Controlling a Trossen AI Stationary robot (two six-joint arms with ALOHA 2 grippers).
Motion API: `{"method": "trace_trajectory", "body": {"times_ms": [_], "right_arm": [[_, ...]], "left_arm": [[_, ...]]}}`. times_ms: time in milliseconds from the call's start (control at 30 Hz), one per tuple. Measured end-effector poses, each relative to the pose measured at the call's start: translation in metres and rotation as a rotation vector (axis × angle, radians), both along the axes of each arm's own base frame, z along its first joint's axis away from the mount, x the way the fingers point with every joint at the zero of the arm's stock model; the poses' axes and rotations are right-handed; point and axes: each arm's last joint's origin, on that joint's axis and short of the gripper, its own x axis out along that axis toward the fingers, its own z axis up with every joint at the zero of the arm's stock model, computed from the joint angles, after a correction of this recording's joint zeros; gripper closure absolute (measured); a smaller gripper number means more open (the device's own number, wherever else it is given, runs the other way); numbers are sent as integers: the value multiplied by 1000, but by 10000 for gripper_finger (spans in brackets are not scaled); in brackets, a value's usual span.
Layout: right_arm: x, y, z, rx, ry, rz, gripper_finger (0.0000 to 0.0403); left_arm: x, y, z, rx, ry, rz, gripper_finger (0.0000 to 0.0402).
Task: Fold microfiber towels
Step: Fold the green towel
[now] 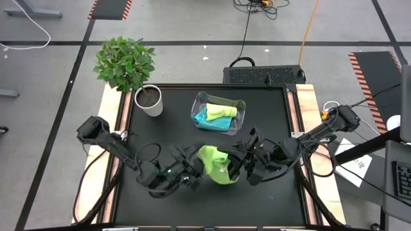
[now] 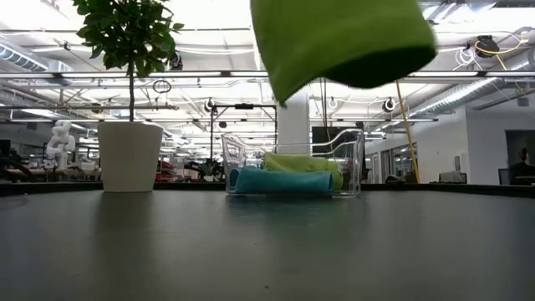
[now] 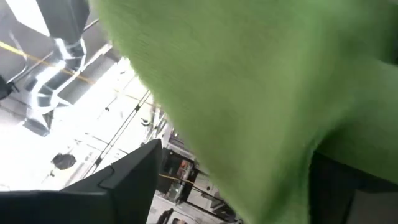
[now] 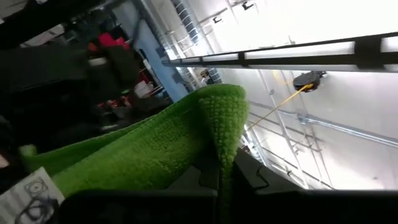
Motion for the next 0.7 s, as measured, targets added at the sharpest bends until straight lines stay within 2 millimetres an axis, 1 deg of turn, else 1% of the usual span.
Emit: {"method": "trace_trajectory", "body": {"times_ms": [100, 267, 433, 533, 700], "right_arm": [[2, 1, -4, -13, 20, -1, 403], [2, 1, -6, -25, 39, -9, 403], [2, 0, -5, -38, 34, -38, 403], [2, 0, -4, -44, 28, -43, 403], [-2, 1, 0, -20, -19, -39, 403]], "left_arm": [[0, 0, 11, -21, -30, 0, 98], [-3, -5, 17, -57, -63, -23, 111], [-10, -17, 16, -94, -84, -67, 133], [-12, -20, 15, -104, -82, -73, 160], [-8, -23, 7, -61, -2, -77, 204]]}}
